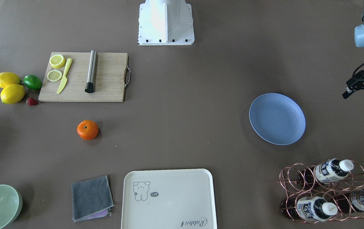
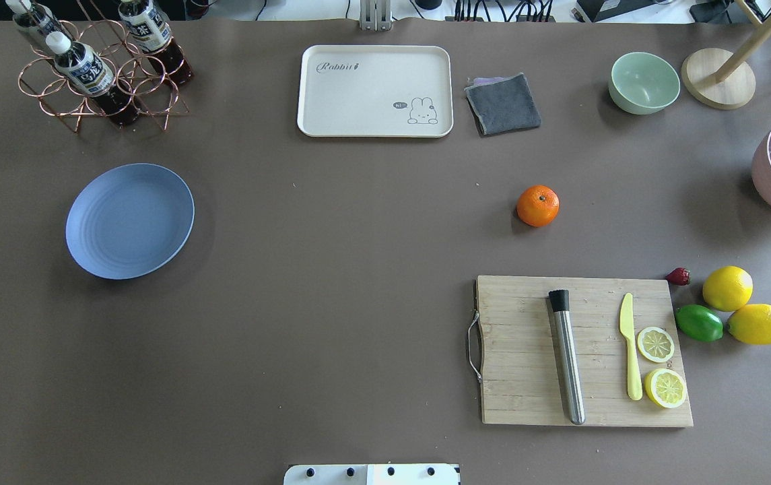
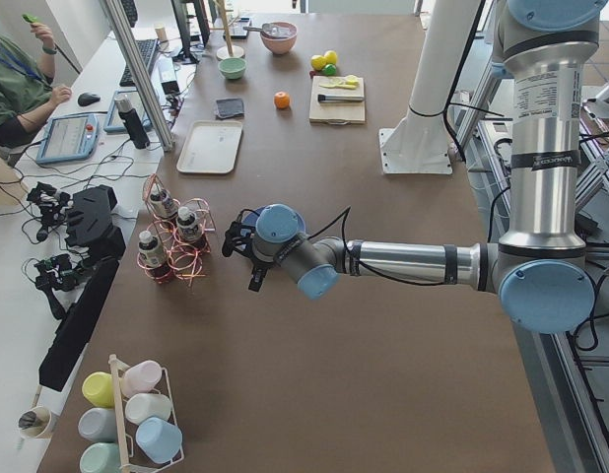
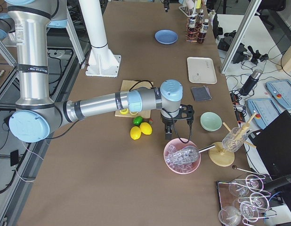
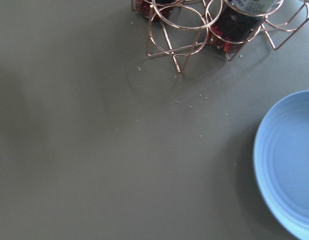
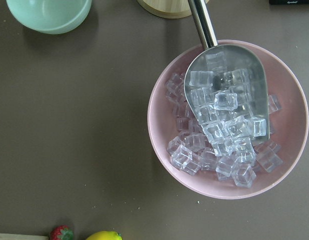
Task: Pick orange to plate
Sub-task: 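Move the left arm toward the blue plate while the right arm reaches toward the orange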
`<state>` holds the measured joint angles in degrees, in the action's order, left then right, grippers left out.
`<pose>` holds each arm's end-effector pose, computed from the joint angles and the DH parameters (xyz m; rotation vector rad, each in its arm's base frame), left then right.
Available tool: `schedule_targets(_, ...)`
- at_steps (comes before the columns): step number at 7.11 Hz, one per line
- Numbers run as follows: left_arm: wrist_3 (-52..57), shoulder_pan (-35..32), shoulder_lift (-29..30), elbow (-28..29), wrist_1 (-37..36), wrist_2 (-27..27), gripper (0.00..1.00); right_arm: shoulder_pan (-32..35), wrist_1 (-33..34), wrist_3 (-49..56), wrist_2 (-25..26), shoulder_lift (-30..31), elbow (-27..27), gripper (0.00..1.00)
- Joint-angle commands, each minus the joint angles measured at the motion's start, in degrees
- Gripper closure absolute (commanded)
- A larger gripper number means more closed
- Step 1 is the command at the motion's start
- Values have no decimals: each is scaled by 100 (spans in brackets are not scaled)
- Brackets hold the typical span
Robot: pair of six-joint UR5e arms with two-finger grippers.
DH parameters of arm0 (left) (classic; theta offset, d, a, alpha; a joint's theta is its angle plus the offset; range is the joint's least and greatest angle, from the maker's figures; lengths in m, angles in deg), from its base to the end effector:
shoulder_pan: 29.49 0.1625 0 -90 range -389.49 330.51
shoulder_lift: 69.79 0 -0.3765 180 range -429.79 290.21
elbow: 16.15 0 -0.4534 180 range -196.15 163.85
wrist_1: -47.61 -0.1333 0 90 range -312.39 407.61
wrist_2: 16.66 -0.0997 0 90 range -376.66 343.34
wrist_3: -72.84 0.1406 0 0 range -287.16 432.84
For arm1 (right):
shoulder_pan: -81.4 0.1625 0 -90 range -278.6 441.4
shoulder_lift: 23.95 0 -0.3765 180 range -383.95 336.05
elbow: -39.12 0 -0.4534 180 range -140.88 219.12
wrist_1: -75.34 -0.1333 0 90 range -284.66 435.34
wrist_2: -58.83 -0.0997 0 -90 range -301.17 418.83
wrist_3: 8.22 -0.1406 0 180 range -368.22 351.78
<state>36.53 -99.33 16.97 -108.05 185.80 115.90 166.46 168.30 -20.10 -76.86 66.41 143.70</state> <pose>0.1626 -0.5536 0.5471 0.3535 0.9812 0.0476 -0.0151 -0.5549 0.5045 0.0677 -0.8133 0.0360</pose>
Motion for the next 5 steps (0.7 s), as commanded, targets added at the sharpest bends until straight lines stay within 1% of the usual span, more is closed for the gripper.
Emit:
schedule_targets(1, -1197, 960, 33, 111, 741, -860, 2, -243, -417, -365, -1, -18, -104, 0)
schedule_targets(2, -1829, 1399, 86, 260, 1188, -1177, 2, -340, -619, -680, 7, -9, -104, 0)
schedule_targets(3, -2131, 1691, 234, 574, 1593, -1389, 2, -463, -804, -736, 7, -9, -174, 0)
schedule_targets(4, -2187, 1754, 305, 847, 1841, -1426, 2, -568, -988, -736, 7, -27, -288, 0)
schedule_targets(5, -2187, 1755, 306, 920, 1913, -1426, 2, -604, -1155, -780, 7, -44, -367, 0)
